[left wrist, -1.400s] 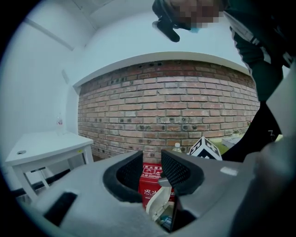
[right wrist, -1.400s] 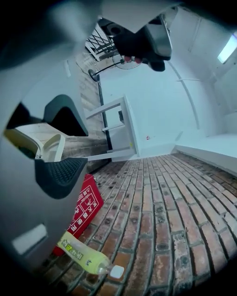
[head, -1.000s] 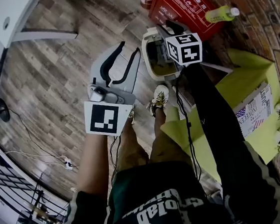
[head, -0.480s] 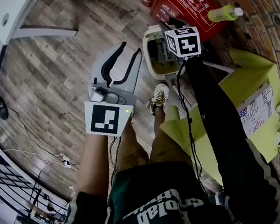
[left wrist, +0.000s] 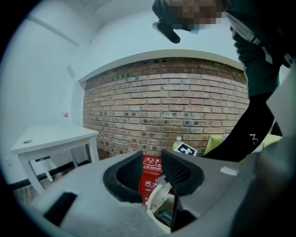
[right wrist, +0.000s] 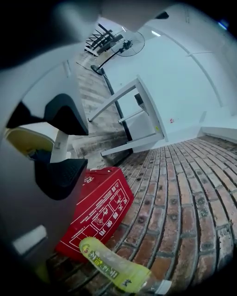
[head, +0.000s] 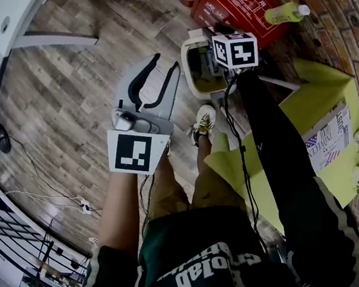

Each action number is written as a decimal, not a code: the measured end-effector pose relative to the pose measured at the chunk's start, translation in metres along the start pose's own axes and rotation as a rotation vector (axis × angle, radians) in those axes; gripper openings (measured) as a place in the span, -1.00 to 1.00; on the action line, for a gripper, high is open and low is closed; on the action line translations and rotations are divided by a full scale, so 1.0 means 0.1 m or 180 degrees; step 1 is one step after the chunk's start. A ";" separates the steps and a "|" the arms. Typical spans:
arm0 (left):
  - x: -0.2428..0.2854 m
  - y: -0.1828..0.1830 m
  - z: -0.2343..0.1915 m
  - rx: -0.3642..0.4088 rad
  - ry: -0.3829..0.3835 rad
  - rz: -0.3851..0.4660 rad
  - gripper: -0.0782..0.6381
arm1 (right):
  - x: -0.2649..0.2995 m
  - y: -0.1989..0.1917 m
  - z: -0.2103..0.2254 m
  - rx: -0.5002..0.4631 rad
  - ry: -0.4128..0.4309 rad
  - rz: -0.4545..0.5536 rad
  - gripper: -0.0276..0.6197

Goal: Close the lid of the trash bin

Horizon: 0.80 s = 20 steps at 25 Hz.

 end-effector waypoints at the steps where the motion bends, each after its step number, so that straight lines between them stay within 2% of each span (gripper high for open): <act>1: 0.00 -0.01 0.01 0.0003 -0.0002 -0.0004 -0.42 | -0.01 -0.02 -0.01 -0.0001 -0.0007 0.0008 -0.37; 12: -0.05 -0.08 0.13 0.0010 -0.0035 0.0021 -0.42 | -0.14 -0.26 -0.08 -0.0015 -0.0050 0.0018 -0.37; 20: -0.11 -0.09 0.24 0.0010 -0.0051 0.0040 -0.42 | -0.25 -0.59 -0.10 0.0026 -0.0044 -0.0102 -0.36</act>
Point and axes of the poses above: the fingertips, and each gripper's own axes: x forward along the fingers, z to its right, y out of its top, the point moved 6 cm from there along -x, backward along the fingers, and after that the axes turned 4 degrees about -z, right-handed, at the moved point
